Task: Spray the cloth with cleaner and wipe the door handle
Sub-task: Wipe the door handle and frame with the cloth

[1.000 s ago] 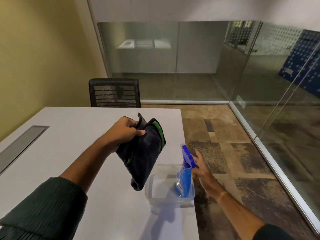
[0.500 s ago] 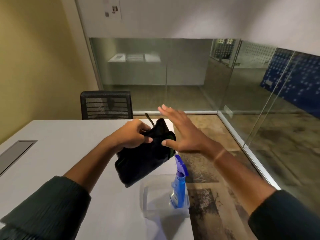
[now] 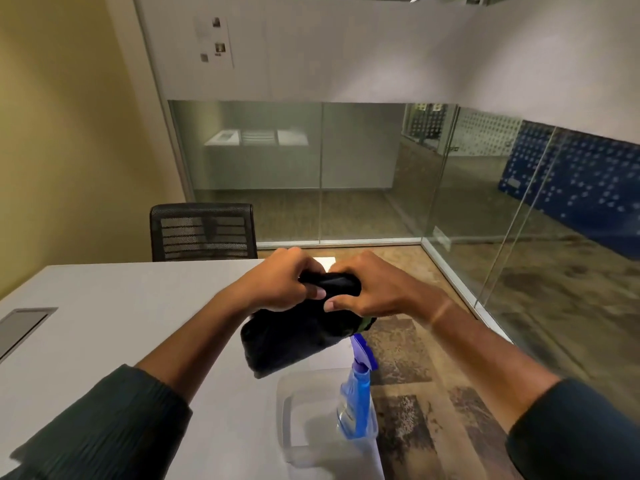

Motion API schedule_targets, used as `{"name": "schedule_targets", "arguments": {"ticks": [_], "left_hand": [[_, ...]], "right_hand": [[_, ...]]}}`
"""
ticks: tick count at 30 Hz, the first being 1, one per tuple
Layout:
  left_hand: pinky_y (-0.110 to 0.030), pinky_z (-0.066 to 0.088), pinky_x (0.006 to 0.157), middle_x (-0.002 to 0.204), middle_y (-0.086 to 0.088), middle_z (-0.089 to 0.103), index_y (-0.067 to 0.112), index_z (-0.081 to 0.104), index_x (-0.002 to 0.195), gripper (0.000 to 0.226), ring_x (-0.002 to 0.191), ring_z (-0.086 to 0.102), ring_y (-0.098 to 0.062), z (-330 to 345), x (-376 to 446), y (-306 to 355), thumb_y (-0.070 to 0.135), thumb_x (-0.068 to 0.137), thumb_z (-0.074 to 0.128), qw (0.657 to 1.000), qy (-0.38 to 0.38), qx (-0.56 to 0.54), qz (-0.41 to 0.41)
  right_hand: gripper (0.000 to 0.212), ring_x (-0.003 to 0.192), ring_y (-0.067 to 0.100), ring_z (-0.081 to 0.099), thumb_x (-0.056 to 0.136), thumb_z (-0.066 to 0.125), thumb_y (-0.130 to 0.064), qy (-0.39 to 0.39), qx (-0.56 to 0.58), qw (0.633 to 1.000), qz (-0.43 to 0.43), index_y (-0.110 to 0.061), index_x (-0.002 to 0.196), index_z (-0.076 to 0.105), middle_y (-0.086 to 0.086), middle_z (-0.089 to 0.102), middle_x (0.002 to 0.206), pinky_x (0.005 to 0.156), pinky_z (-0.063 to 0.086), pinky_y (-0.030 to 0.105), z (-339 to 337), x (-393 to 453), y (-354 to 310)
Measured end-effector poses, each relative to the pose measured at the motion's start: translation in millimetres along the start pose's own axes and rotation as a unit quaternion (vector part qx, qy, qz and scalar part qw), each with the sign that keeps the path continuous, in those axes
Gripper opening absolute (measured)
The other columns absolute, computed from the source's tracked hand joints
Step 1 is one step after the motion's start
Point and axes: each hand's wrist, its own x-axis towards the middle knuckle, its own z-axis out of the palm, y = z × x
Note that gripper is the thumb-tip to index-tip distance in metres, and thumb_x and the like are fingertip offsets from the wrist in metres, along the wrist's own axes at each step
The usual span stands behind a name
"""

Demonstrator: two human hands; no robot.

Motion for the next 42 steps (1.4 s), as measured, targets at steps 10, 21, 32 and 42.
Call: {"name": "schedule_targets", "arguments": {"ticks": [10, 21, 32, 42], "left_hand": [[-0.041, 0.053, 0.074, 0.081, 0.01, 0.065, 0.025, 0.066, 0.089, 0.012, 0.08, 0.061, -0.012, 7, 13, 20, 0.027, 0.083, 0.075, 0.995, 0.072, 0.006, 0.066], [-0.045, 0.029, 0.112, 0.152, -0.008, 0.041, 0.027, 0.034, 0.149, 0.078, 0.136, 0.041, -0.026, 19, 21, 43, 0.074, 0.086, 0.039, 0.945, 0.221, 0.197, 0.14], [-0.055, 0.008, 0.121, 0.165, -0.012, -0.005, 0.02, 0.0, 0.157, 0.102, 0.153, -0.004, -0.027, 96, 56, 78, 0.084, 0.081, 0.021, 0.944, 0.235, 0.151, 0.173], [-0.051, 0.007, 0.123, 0.164, -0.014, -0.009, 0.012, -0.006, 0.156, 0.098, 0.152, -0.009, -0.026, 169, 107, 176, 0.078, 0.087, 0.016, 0.937, 0.209, 0.135, 0.246]], "right_hand": [[0.017, 0.062, -0.002, 0.052, 0.084, 0.065, -0.037, 0.094, 0.082, 0.99, 0.07, -0.043, 0.072, 0.054, -0.024, 0.056, 0.067, 0.056, 0.039, 0.013, -10, -31, 7], [0.013, 0.064, 0.009, 0.062, 0.09, 0.064, -0.034, 0.215, 0.086, 0.959, 0.166, -0.022, 0.089, 0.065, -0.004, 0.065, 0.073, 0.057, 0.047, 0.027, -51, -65, 16], [0.021, 0.059, 0.005, 0.052, 0.088, 0.06, -0.044, 0.295, 0.122, 0.911, 0.26, -0.024, 0.084, 0.059, -0.008, 0.053, 0.069, 0.057, 0.041, 0.026, -65, -143, 41], [0.041, 0.085, 0.029, 0.067, 0.088, 0.062, -0.047, 0.387, 0.187, 0.832, 0.349, -0.007, 0.098, 0.06, 0.017, 0.068, 0.092, 0.083, 0.053, 0.048, -105, -261, 73]]}}
